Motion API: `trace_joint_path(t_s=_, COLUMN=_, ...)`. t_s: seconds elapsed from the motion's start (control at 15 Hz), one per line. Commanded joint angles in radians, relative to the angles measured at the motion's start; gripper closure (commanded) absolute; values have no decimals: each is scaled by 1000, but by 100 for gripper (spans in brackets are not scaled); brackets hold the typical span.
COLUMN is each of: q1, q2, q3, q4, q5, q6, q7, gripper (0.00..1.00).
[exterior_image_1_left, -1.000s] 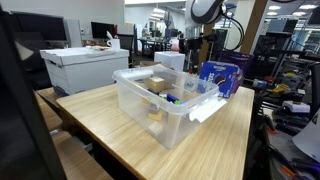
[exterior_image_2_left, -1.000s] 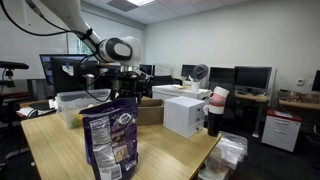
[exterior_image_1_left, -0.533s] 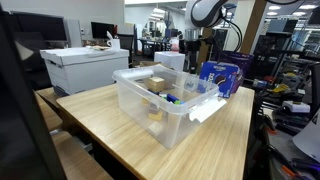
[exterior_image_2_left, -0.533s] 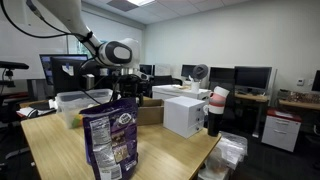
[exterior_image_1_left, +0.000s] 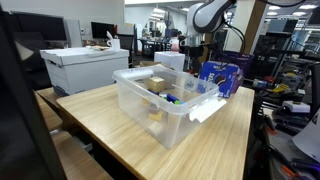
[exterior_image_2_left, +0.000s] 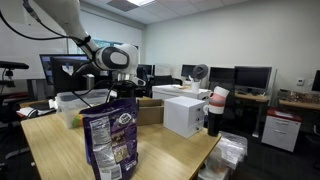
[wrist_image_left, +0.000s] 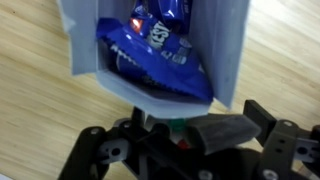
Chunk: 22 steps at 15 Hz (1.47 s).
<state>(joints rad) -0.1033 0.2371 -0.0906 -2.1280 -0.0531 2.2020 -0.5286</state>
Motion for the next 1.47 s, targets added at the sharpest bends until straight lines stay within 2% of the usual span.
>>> trace_joint_path(t_s=0.0, q1=-13, q2=-32, q3=17, q4=-63, q5=7, q6=59, q7=52, gripper=0)
trace_joint_path(t_s=0.13, q1=-9, q2=-37, q3=16, q4=-69, q5=2, q6=81, q7=80, gripper=0)
trace_joint_path(t_s=0.2, q1=-8, q2=-41, q3=17, q4=-74, q5=1, q6=93, q7=97, gripper=13)
trace_joint_path(t_s=0.4, q1=-2, q2=-56, q3=17, q4=-86, q5=-10, q6=108, q7=145, gripper=61)
trace_joint_path(t_s=0.47, q1=-1, q2=-60, q3=17, q4=-88, q5=-10, q6=108, q7=155, gripper=66)
trace_joint_path(t_s=0.93, q1=33, q2=-143, q3=23, q4=-106, q5=-58, q6=23, q7=291, gripper=66)
trace_joint_path(t_s=1.4, q1=88, q2=-252, q3=61, q4=-56, q5=-132, q6=-186, q7=431, gripper=66)
